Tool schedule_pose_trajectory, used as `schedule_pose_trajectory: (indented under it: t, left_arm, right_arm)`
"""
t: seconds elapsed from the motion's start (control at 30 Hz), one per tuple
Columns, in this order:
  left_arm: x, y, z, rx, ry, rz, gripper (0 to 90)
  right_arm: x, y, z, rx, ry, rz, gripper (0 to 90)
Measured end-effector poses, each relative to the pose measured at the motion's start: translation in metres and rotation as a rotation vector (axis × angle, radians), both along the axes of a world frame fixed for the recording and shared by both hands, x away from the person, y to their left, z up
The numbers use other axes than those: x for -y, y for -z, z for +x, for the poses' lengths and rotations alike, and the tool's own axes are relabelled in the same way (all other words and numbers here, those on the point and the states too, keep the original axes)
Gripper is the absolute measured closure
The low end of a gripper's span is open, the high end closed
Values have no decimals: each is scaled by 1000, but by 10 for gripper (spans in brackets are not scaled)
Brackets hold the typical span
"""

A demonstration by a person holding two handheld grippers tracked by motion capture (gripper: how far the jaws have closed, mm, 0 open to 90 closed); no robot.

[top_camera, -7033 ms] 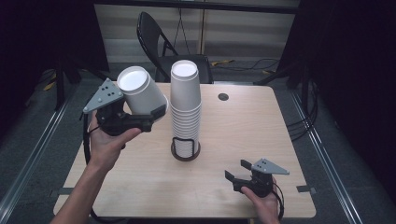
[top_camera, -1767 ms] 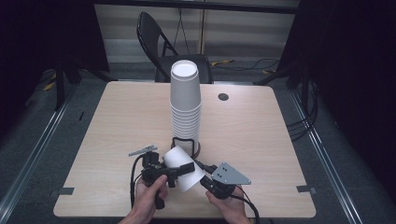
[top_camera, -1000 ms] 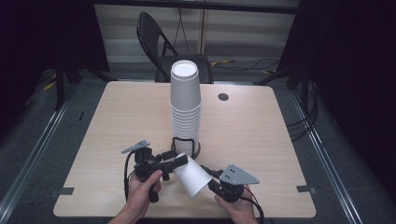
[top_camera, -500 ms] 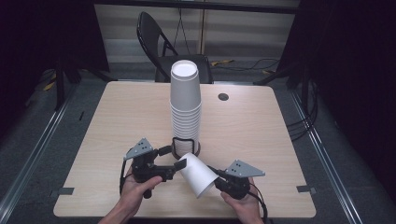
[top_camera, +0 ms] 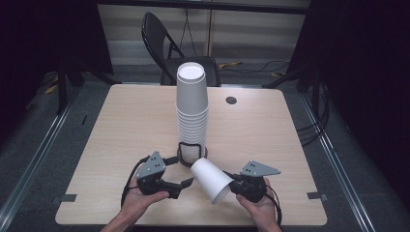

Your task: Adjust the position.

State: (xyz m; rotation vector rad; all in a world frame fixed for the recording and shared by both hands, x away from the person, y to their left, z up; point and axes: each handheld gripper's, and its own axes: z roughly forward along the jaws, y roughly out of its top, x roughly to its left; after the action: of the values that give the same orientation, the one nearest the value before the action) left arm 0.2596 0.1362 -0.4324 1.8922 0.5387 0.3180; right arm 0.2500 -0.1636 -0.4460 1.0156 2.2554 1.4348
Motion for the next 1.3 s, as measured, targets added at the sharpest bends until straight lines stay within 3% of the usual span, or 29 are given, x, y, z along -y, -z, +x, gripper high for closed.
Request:
schedule_pose_trajectory:
  t: [0.17,0.33,0.4,0.57,0.87,1.07,1.3]
  left_arm:
    - [4,5,-6,47,53,79,159]
    - [10,10,-12,121,95,166,157]
    - [12,12,-13,132,117,174,158]
    - [19,13,-16,196,162,253,160]
    - [31,18,-24,315,192,374,160]
    - [35,20,-27,376,211,421,162]
    - [41,20,-30,416,253,468,156]
  right_arm:
    - [2,-1,3,-22,-14,-34,865]
    - [2,-4,5,-43,-28,-50,865]
    - [3,-5,6,-58,-29,-56,865]
    - [2,-8,7,-88,-59,-74,865]
    - [-4,-8,11,-158,-108,-117,864]
    - [-9,-9,13,-197,-142,-140,864]
    - [-15,-8,17,-238,-170,-176,865]
